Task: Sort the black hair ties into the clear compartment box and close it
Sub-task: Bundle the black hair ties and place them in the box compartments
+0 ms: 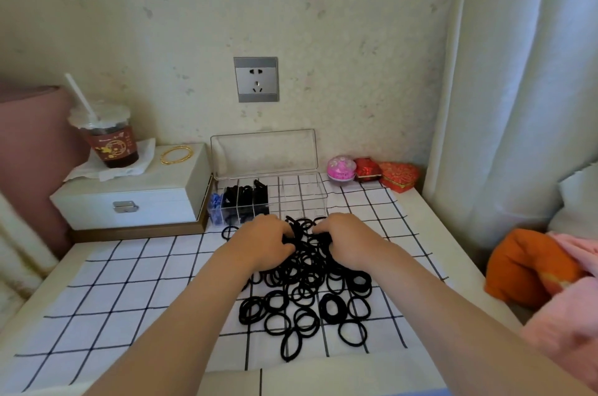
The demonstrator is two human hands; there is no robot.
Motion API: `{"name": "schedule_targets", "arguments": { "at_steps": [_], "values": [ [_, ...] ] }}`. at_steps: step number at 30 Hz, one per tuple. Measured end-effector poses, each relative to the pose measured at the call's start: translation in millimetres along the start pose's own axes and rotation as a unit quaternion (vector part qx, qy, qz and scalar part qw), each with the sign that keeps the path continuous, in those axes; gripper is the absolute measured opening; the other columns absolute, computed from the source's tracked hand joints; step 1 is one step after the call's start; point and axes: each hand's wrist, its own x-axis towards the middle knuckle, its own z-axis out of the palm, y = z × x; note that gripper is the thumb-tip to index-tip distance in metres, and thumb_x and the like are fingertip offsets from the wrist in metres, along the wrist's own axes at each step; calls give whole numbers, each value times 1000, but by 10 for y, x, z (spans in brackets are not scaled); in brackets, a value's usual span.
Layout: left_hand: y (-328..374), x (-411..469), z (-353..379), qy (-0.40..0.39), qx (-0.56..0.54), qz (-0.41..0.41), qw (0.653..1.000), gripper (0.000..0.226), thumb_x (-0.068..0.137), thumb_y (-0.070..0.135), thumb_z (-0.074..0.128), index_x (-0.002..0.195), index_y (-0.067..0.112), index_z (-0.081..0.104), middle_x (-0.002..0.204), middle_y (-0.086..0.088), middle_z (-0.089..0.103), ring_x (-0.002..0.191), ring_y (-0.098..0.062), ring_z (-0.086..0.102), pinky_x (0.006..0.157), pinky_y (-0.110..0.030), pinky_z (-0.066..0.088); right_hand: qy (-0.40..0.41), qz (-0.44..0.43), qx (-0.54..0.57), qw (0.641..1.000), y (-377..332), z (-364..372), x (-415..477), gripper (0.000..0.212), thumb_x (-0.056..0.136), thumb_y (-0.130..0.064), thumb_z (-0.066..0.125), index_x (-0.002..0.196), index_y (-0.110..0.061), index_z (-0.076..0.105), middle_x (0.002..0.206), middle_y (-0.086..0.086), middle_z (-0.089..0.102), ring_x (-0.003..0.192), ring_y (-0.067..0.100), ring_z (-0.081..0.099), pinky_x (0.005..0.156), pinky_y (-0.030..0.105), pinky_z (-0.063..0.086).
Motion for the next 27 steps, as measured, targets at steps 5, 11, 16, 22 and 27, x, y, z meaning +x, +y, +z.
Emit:
{"name": "schedule_targets", "arguments": {
  "at_steps": [5, 11, 16, 22, 27],
  "values": [
    [30, -21, -134, 58, 15, -7, 998, 33, 91, 34, 55, 124, 29, 60, 130, -1, 48, 125, -22, 41, 103, -36, 39, 73, -1, 166, 983, -15, -73, 21, 32, 89, -7, 67, 114, -26, 73, 116, -6, 71, 102, 16, 70, 89, 27, 56],
    [83, -24, -230, 49, -320, 2, 946, 38, 91, 13, 54, 126, 26, 55, 121, 9, 60, 109, -10, 57, 92, -30, 50, 59, 8, 347, 936, -115, -124, 75, 21, 85, -15, 76, 102, -27, 79, 95, -8, 77, 90, 9, 72, 88, 26, 56],
    [107, -33, -218, 61, -405, 5, 912, 35, 85, 22, 73, 119, 24, 64, 94, 4, 73, 86, -16, 71, 82, -32, 59, 6, 41, 446, 894, -130, -190, 100, 21, 84, -14, 77, 105, -19, 77, 98, 4, 78, 90, 17, 74, 77, 28, 58],
    [-30, -73, -221, 34, -477, -39, 877, 26, 90, 12, 67, 115, 19, 69, 87, -1, 73, 72, -7, 66, 62, -17, 53, -37, 52, 523, 850, -154, -209, 92, 21, 89, 2, 66, 107, -7, 73, 91, 8, 74, 75, 13, 68, 70, 29, 56],
    [-164, -129, -230, 20, -498, -67, 865, 15, 90, 19, 68, 103, 20, 74, 86, -1, 70, 74, -7, 64, 70, -21, 57, -67, 67, 489, 867, -247, -187, 94, 17, 90, -6, 69, 106, -1, 71, 86, 14, 73, 71, 15, 69, 62, 26, 56]
  ]
}}
